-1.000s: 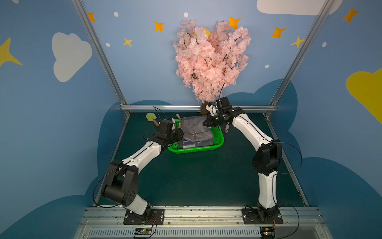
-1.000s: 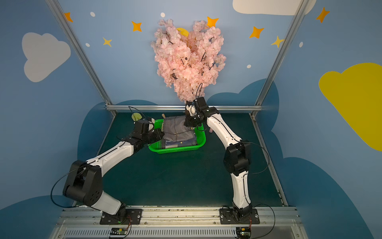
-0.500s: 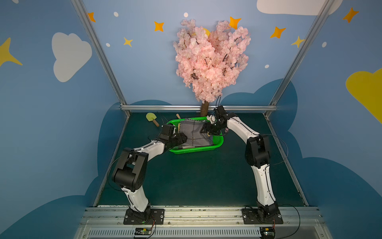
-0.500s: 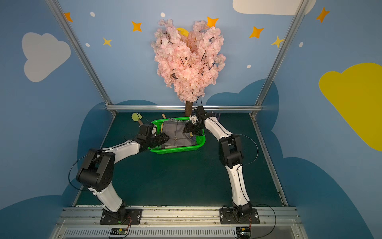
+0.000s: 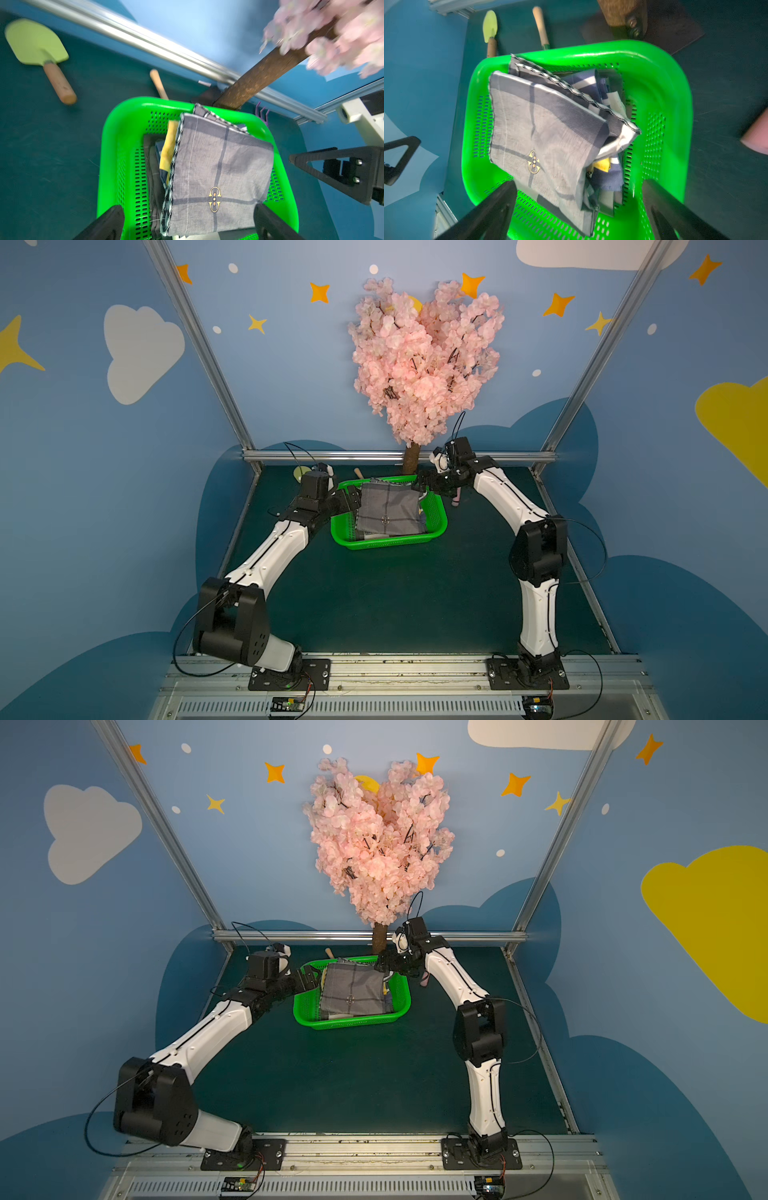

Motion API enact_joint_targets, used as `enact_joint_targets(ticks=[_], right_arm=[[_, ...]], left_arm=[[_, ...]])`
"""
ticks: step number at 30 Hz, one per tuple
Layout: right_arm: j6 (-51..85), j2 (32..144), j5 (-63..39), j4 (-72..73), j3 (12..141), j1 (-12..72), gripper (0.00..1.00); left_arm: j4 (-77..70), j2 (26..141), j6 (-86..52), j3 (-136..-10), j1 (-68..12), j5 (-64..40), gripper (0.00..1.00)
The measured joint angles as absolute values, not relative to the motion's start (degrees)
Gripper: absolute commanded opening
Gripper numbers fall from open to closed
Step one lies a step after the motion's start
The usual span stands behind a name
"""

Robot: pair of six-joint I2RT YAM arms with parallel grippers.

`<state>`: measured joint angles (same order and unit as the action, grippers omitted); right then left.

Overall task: Put the folded pillowcase in the basket
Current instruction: Place the pillowcase in the basket, then reset both arms

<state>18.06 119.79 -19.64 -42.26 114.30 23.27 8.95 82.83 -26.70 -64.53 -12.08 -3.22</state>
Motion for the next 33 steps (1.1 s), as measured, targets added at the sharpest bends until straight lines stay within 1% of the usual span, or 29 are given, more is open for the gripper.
enact_joint_targets(ticks=[3, 6, 8, 11, 13, 15, 20, 22, 27, 33], right_arm=[[17.1, 112.6, -17.5, -41.6, 110.9, 23.3, 0.99], [15.8, 103.6, -14.0, -40.3, 104.6, 23.4, 0.99], [15.2, 97.1, -10.0, -38.9, 99.3, 23.3, 0.99], [12.8, 86.8, -3.1, -34.2, 87.8, 22.5, 0.99], [11.6, 81.5, -0.3, -32.0, 80.5, 20.5, 0.99], [11.3, 78.7, 0.7, -30.0, 74.4, 15.9, 0.99], [11.6, 80.2, 4.0, -25.1, 62.4, 2.8, 0.99], [10.6, 81.9, 5.4, -23.0, 59.2, 0.4, 0.99], [6.5, 87.1, 7.5, -11.0, 52.3, 0.1, 0.99], [4.6, 93.2, 7.3, -1.7, 49.1, 0.6, 0.98]], left_arm=[[11.0, 77.7, -24.4, -64.8, -11.9, -0.4, 1.0], [13.1, 73.4, -22.3, -64.7, -10.9, 3.3, 1.0], [13.4, 70.9, -21.1, -63.7, -9.2, 5.6, 1.0], [12.9, 68.7, -19.7, -60.1, -4.7, 7.4, 1.0], [11.0, 68.8, -19.0, -56.3, -1.8, 7.7, 1.0], [8.1, 70.0, -18.1, -51.3, 0.1, 8.3, 1.0], [-0.4, 75.5, -15.5, -40.9, 0.4, 10.1, 1.0], [-4.3, 77.6, -14.3, -38.3, 0.4, 11.3, 0.99], [-13.6, 81.8, -9.7, -36.3, 0.6, 12.4, 0.99], [-20.4, 83.8, -3.8, -38.1, 0.9, 12.0, 0.99]])
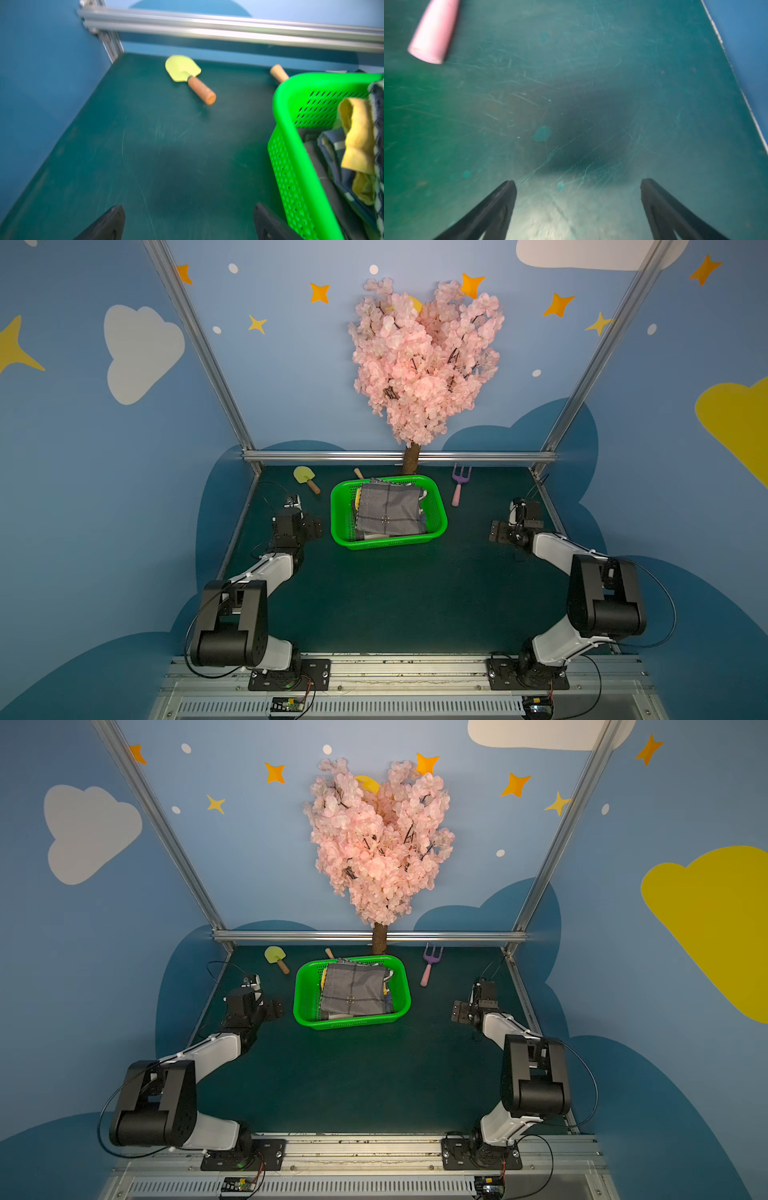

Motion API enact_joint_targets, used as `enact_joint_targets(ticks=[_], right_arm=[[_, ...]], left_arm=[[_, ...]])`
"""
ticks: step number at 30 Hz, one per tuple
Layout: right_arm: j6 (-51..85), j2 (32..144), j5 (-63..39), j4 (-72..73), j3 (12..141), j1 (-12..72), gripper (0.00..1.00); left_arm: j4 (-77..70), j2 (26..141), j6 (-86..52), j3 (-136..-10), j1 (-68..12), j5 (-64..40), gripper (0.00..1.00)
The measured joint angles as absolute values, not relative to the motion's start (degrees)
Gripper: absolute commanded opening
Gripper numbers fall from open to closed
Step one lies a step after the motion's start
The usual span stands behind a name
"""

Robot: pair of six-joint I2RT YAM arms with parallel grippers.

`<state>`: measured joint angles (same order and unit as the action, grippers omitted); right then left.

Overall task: Put the folded pillowcase in the basket
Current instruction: Reset both arms

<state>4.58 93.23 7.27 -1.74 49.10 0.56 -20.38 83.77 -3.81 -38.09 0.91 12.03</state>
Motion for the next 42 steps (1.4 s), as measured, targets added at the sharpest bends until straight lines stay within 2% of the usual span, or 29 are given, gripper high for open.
enact_joint_targets(ticks=[4, 11, 16, 23, 42], right_arm=[[2.8, 92.5, 7.5, 3.7, 46.7, 1.8, 0.99], [-0.1, 84.8, 7.4, 19.5, 31.7, 4.4, 0.99], [-0.5, 84.7, 7.6, 29.4, 25.0, 4.4, 0.99], [-1.5, 84.7, 7.5, 33.2, 25.3, 4.4, 0.99], [-1.6, 84.7, 6.4, 33.7, 25.3, 4.3, 0.99]], left_arm=[[-21.0, 84.0, -1.5, -38.6, 1.0, 11.7, 1.0], [-22.5, 78.3, -0.8, -33.1, 1.1, 11.8, 1.0], [-25.2, 77.8, -2.0, -30.9, 1.2, 9.8, 1.0], [-41.3, 88.4, -3.1, -21.1, 1.5, 7.9, 0.99], [-46.8, 88.9, -1.5, -21.9, 0.3, 4.6, 1.0]])
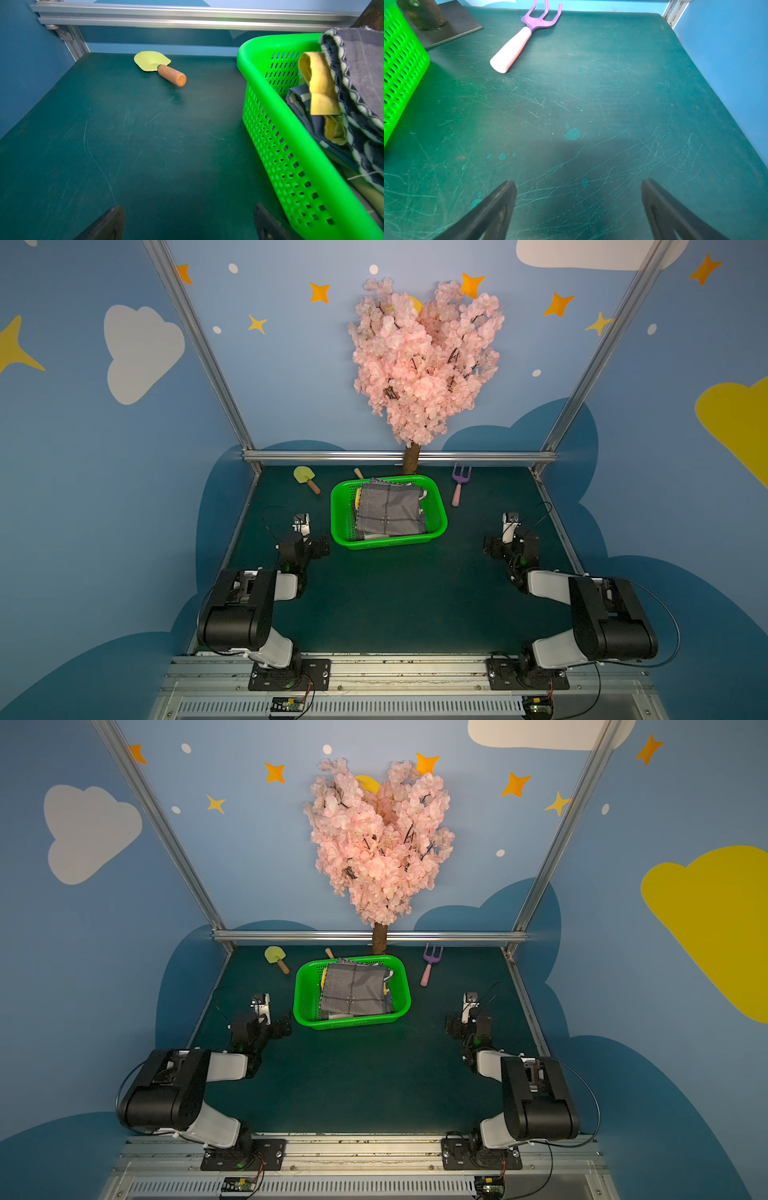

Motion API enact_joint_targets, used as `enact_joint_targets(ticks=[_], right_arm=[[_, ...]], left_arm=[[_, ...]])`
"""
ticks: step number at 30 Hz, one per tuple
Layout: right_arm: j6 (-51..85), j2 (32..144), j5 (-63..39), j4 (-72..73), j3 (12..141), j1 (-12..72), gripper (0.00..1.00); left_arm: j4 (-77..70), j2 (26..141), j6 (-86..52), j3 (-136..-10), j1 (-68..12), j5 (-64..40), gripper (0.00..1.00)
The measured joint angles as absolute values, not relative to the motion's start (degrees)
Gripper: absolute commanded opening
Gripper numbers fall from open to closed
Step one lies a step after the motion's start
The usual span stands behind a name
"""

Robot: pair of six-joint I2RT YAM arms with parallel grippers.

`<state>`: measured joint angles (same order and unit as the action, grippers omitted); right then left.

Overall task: Put the folded pillowcase in the basket
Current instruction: Reset both arms

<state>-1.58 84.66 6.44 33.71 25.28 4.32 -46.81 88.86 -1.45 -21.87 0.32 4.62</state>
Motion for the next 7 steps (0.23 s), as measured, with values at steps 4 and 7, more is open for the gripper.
enact_joint_targets(ticks=[4, 7], right_arm=[[-1.6, 84.7, 6.3, 33.7, 25.3, 4.2, 0.99], [-1.6, 84.7, 6.3, 33.7, 25.3, 4.1, 0.99]], left_arm=[[-46.7, 88.9, -1.5, -22.0, 0.5, 4.4, 1.0], [-46.7, 88.9, -1.5, -22.0, 0.6, 4.4, 1.0]])
